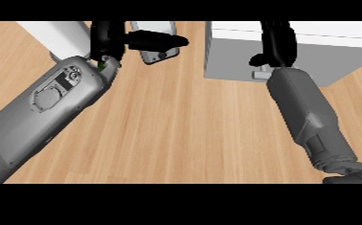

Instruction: Pick up the can, place it into the drawer and close the drawer

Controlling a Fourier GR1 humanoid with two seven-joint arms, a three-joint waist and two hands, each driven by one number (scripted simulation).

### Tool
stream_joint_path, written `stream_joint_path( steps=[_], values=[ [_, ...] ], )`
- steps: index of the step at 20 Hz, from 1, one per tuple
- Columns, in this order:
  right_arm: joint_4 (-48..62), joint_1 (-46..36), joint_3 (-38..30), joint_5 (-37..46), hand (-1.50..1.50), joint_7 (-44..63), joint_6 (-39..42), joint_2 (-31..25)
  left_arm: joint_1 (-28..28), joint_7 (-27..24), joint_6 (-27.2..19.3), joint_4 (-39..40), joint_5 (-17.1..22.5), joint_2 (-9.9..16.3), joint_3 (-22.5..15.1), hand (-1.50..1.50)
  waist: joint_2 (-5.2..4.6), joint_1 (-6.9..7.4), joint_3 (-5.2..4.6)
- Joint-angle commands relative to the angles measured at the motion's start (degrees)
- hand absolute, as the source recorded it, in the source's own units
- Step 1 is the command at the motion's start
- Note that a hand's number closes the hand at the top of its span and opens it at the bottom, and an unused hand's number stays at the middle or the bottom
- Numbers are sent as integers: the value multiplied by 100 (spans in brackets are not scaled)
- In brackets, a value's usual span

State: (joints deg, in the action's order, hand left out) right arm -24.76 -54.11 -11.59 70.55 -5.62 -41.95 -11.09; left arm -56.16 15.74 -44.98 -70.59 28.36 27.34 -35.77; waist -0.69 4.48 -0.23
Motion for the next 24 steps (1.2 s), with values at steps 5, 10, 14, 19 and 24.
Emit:
stream_joint_path(
  steps=[5, 10, 14, 19, 24],
  values=[
    [841, -910, -184, 35, -150, 213, -73, 25, 561, -278, 67, -255, -156, -10, 14, -150, -124, 93, 33],
    [973, -1199, -342, -94, -150, 148, 56, -111, 758, -137, 106, -753, -207, 220, 0, -150, -104, 180, 37],
    [936, -1102, -676, -553, -150, -490, 52, -21, 777, -131, 114, -778, -166, 269, 183, -150, -127, 168, 49],
    [702, -1272, -1301, -1392, -150, -1168, 392, 226, 894, -149, 106, -808, -219, 320, 210, -150, -69, 88, 56],
    [579, -1343, -1843, -2093, -150, -1860, 844, 305, 1190, -365, 245, -764, -224, 350, 270, -150, -64, -45, 48]
  ],
)
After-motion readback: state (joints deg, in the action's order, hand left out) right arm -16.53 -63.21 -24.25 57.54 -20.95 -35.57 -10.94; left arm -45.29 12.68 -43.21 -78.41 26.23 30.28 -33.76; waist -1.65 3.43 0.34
